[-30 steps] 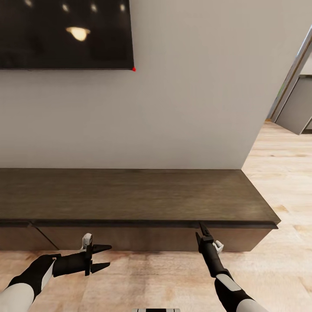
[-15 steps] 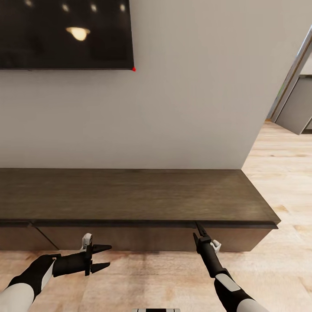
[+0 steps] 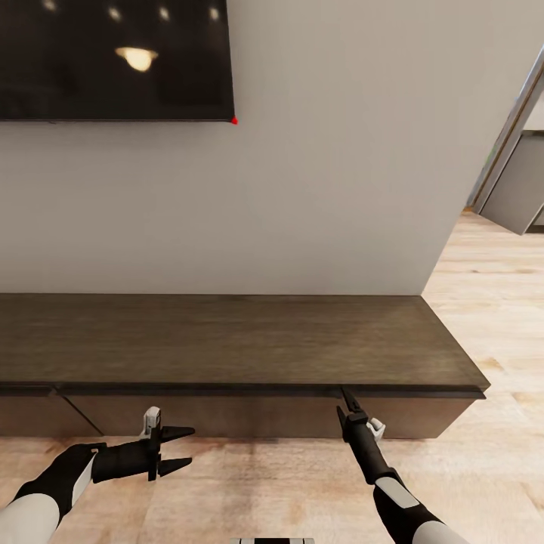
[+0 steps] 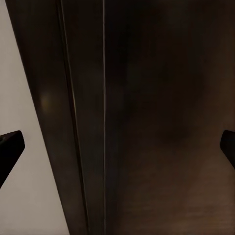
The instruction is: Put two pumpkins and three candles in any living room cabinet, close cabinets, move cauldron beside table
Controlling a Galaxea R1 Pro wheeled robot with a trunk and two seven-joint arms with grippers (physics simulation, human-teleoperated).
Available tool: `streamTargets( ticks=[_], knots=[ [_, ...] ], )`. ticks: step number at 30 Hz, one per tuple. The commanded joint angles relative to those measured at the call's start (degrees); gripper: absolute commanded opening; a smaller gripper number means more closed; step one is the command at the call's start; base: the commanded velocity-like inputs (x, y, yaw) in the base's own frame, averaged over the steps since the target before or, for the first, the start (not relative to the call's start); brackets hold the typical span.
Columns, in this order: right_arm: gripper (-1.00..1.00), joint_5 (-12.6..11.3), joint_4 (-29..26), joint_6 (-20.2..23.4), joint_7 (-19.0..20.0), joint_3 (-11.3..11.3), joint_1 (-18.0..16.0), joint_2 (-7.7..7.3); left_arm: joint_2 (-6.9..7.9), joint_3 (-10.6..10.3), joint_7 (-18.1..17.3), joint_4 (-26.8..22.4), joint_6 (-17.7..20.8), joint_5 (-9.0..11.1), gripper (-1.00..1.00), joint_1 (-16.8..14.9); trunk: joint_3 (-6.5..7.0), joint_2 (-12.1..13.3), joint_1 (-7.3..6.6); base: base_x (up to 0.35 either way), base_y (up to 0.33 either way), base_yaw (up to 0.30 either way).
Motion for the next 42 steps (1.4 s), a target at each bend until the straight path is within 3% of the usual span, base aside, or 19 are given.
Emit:
streamTargets(
  ticks=[1,14,15,42],
  knots=[
    [1.0,0.0,0.0,0.0,0.0,0.0,0.01,0.01,0.0,0.0,0.0,0.0,0.0,0.0,1.0,0.0,0.0,0.0,0.0,0.0,0.0,0.0],
    [1.0,-0.16,0.0,0.26,-0.15,0.03,0.02,0.1,0.0,0.0,0.01,0.0,0.0,-0.02,1.0,0.0,0.0,0.0,0.0,0.0,0.0,0.0],
    [-1.0,-0.17,0.0,0.26,-0.16,0.02,0.02,0.11,0.0,0.0,0.01,0.0,0.0,-0.04,1.0,0.0,0.0,0.0,0.0,0.0,0.0,0.0],
    [-1.0,-0.18,0.0,0.26,-0.08,0.07,0.02,0.05,0.0,0.0,0.01,0.0,0.0,-0.09,1.0,0.0,0.0,0.0,0.0,-0.008,0.005,0.0]
  ],
)
